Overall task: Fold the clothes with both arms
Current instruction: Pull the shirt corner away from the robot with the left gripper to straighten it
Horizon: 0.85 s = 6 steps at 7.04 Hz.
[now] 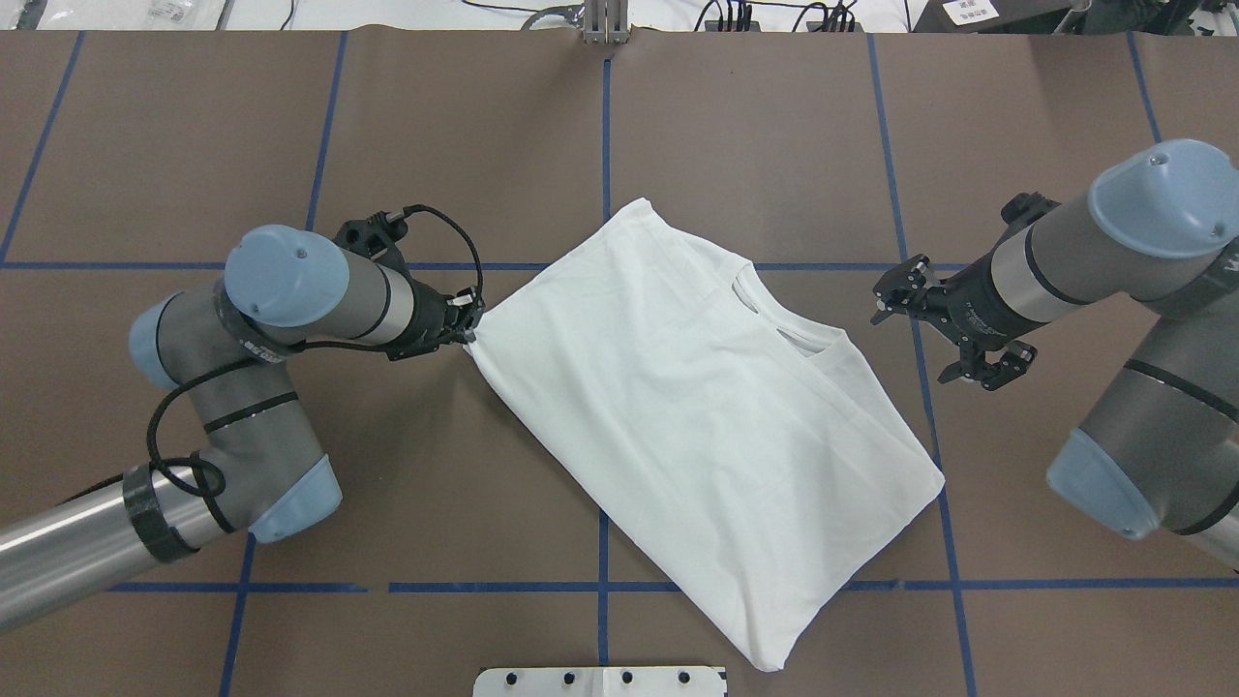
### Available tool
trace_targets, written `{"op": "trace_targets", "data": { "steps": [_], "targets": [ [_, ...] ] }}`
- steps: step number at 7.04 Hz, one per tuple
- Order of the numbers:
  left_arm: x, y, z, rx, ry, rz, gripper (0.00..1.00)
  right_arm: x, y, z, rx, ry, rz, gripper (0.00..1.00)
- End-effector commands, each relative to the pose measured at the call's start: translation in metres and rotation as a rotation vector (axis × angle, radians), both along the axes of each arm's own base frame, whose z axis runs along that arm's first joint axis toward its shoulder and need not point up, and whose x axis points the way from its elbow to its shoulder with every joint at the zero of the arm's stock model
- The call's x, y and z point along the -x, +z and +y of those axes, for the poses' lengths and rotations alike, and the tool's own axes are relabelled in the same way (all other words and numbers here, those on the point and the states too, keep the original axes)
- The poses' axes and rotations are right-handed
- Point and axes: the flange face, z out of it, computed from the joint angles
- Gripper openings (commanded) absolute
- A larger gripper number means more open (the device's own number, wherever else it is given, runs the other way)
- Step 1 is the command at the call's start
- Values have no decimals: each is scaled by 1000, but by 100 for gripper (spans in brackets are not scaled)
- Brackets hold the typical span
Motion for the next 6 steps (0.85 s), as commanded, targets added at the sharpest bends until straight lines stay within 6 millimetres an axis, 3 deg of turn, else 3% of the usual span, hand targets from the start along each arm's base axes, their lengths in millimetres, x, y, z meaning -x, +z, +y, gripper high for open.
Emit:
{"op": "trace_targets", "data": {
  "steps": [1, 2, 3, 5, 6],
  "targets": [
    [12, -13, -117, -61, -108, -33, 0, 1, -5, -1, -7, 0, -7, 100],
    [10, -13, -168, -78, -170, -32, 0, 3, -9, -3, -12, 0, -12, 100],
    [5, -25, -208, -95, -232, -51, 0, 3, -12, -3, -16, 1, -15, 100],
    [0, -36, -230, -116, -234, -74, 0, 7, -18, -3, -29, 0, -21, 100],
    [-3, -33, -237, -134, -224, -86, 39, 14, -26, -3, -39, -10, -31, 100]
  ]
}}
